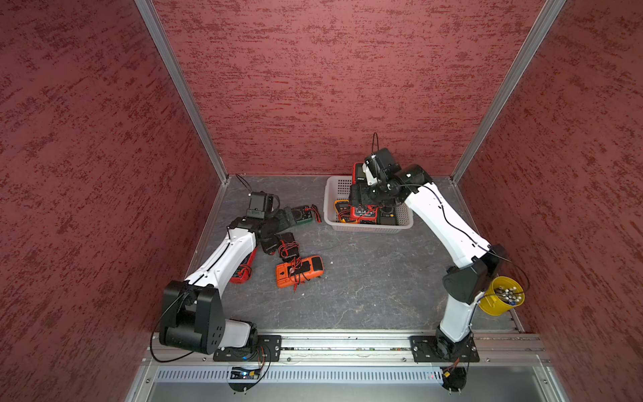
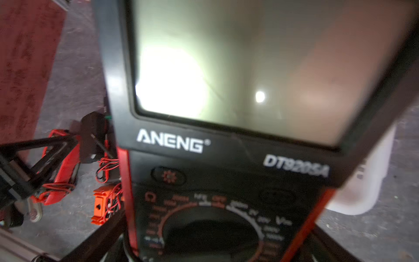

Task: Put the multimeter into the basket
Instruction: Place the multimeter in the basket.

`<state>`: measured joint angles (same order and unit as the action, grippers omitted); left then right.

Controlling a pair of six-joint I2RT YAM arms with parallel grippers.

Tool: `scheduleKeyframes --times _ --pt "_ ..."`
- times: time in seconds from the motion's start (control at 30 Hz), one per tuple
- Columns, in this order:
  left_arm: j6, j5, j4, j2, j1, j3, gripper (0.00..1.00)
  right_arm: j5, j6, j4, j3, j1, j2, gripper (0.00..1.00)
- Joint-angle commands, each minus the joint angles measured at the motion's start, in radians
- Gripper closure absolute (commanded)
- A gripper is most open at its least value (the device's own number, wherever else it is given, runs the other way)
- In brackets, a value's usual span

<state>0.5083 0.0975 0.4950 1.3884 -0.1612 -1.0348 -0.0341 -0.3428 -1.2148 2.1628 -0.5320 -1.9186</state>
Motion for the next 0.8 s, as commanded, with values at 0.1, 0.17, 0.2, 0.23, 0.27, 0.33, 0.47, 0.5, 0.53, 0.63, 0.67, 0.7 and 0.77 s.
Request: scheduleKeyframes --times 0.1,0.17,0.2,0.23,0.27,0.33,0.47,0.5,0.53,0.63,0.67,0.7,0.77 --pt "-0.008 0.008 -0.003 0.03 0.009 -0.055 0.0 -0.04 0.028 -0.034 0.251 0.06 -0.205 1.0" --pt "-0.011 0.012 0.001 0.039 0.008 -0.062 0.0 -0.032 0.043 -0.023 0.331 0.07 -0.276 1.0" --pt "-0.01 0.014 0.0 0.041 0.008 -0.062 0.0 -0.031 0.055 -0.002 0.357 0.07 -0.305 1.0" --pt "-0.01 0.014 -0.002 0.041 0.007 -0.062 0.0 -0.027 0.065 0.019 0.372 0.072 -0.33 1.0" --pt "-0.011 0.015 -0.003 0.043 0.008 -0.061 0.0 -0.023 0.075 0.047 0.381 0.073 -0.352 1.0" --pt "-0.011 0.017 -0.004 0.042 0.008 -0.062 0.0 -0.012 0.081 0.094 0.381 0.079 -0.389 1.0" --pt "-0.017 0.019 0.003 0.045 0.008 -0.071 0.0 0.033 0.093 0.14 0.386 0.088 -0.455 1.0" --pt "-0.017 0.018 0.004 0.047 0.009 -0.07 0.0 0.043 0.099 0.142 0.387 0.088 -0.464 1.0" --pt "-0.017 0.018 0.004 0.046 0.008 -0.07 0.0 0.055 0.111 0.141 0.386 0.088 -0.475 1.0" --pt "-0.013 0.018 -0.002 0.05 0.008 -0.07 0.0 0.081 0.147 0.124 0.387 0.087 -0.501 1.0" --pt "-0.011 0.019 -0.004 0.052 0.007 -0.072 0.0 0.087 0.154 0.114 0.385 0.087 -0.507 1.0" --pt "-0.01 0.018 -0.003 0.055 0.008 -0.072 0.0 0.094 0.158 0.103 0.386 0.087 -0.511 1.0" --pt "-0.005 0.02 -0.005 0.06 0.008 -0.072 0.0 0.111 0.149 0.077 0.387 0.086 -0.52 1.0"
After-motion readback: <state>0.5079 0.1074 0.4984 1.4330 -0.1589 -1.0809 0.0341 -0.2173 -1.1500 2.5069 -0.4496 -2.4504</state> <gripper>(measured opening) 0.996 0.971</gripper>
